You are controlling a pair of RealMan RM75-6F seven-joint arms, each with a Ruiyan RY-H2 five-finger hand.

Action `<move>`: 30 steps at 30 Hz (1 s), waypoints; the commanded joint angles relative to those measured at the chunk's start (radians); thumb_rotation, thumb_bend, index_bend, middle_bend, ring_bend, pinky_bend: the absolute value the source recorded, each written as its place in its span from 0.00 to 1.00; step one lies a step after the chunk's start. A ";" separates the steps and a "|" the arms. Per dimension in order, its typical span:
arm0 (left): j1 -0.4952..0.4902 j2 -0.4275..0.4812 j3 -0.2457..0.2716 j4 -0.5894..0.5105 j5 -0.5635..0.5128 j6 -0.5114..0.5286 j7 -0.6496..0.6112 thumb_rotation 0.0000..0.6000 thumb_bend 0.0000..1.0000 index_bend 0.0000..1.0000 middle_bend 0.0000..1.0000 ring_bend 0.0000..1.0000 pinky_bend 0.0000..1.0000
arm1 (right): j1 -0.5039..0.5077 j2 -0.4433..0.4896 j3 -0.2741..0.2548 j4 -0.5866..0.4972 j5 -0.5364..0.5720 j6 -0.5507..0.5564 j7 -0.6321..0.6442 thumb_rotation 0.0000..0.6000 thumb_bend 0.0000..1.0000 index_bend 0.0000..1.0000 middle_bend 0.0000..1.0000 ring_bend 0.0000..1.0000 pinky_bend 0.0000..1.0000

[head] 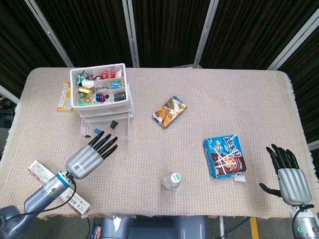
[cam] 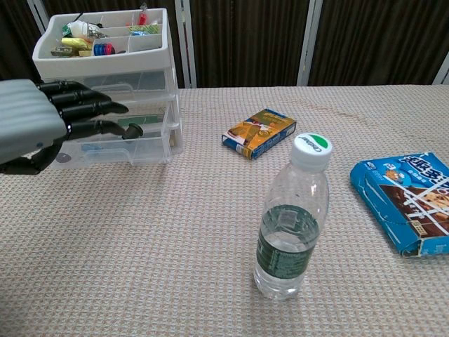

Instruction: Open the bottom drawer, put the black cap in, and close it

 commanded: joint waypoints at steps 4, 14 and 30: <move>-0.017 0.036 0.054 0.061 0.096 -0.068 0.080 1.00 1.00 0.11 0.00 0.00 0.06 | 0.000 0.002 0.001 -0.003 0.002 -0.001 0.001 1.00 0.00 0.04 0.00 0.00 0.00; -0.042 0.039 0.037 0.083 0.059 -0.205 0.126 1.00 1.00 0.11 0.00 0.00 0.05 | 0.000 0.002 0.001 -0.002 0.000 -0.001 0.006 1.00 0.00 0.04 0.00 0.00 0.00; -0.059 -0.033 -0.023 0.146 -0.028 -0.330 0.181 1.00 1.00 0.11 0.00 0.00 0.05 | 0.001 0.000 0.002 -0.002 0.000 0.000 0.004 1.00 0.00 0.04 0.00 0.00 0.00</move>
